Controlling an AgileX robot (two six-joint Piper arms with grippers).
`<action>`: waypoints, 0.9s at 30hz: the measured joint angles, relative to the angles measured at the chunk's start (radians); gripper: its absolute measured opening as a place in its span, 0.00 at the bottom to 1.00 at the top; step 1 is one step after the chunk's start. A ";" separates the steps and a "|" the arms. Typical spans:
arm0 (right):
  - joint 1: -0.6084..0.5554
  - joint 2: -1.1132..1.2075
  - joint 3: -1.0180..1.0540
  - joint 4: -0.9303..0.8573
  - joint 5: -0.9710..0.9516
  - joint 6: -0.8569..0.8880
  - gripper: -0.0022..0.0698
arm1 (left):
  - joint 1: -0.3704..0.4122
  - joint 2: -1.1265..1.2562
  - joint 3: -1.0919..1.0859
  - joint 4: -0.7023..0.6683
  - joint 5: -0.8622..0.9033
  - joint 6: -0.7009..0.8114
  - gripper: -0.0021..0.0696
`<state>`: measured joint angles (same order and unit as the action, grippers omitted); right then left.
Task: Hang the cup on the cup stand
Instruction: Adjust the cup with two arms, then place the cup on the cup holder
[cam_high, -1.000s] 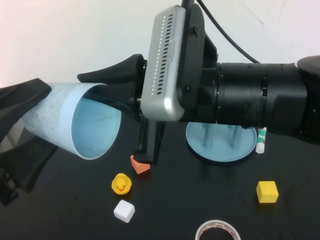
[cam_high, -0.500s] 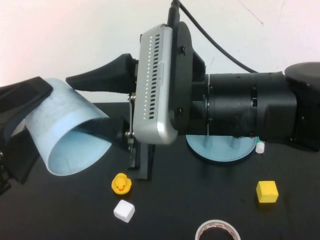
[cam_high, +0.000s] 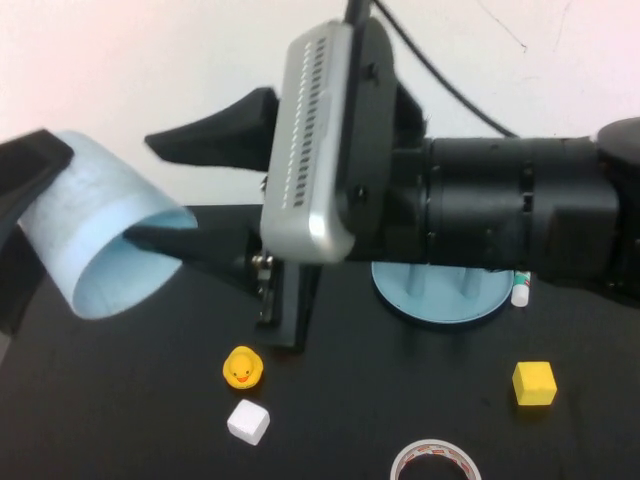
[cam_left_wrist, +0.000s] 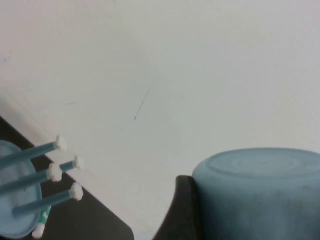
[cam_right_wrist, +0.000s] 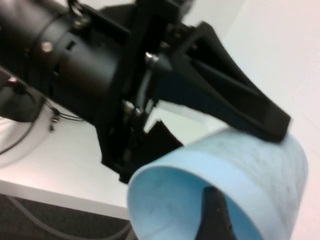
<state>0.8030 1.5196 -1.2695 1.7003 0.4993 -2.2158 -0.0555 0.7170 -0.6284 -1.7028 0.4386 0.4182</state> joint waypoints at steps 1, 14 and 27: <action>0.000 -0.008 0.002 -0.008 -0.013 0.013 0.63 | 0.000 0.007 -0.009 -0.002 -0.003 0.012 0.80; 0.000 -0.213 0.106 -0.084 -0.237 0.131 0.63 | 0.000 0.188 -0.165 -0.002 0.064 0.322 0.80; 0.000 -0.706 0.469 -0.082 -0.354 0.458 0.07 | -0.049 0.631 -0.478 0.014 0.335 1.035 0.80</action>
<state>0.8030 0.8132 -0.8002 1.6181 0.1452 -1.7582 -0.1048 1.3482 -1.1062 -1.6890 0.7740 1.4534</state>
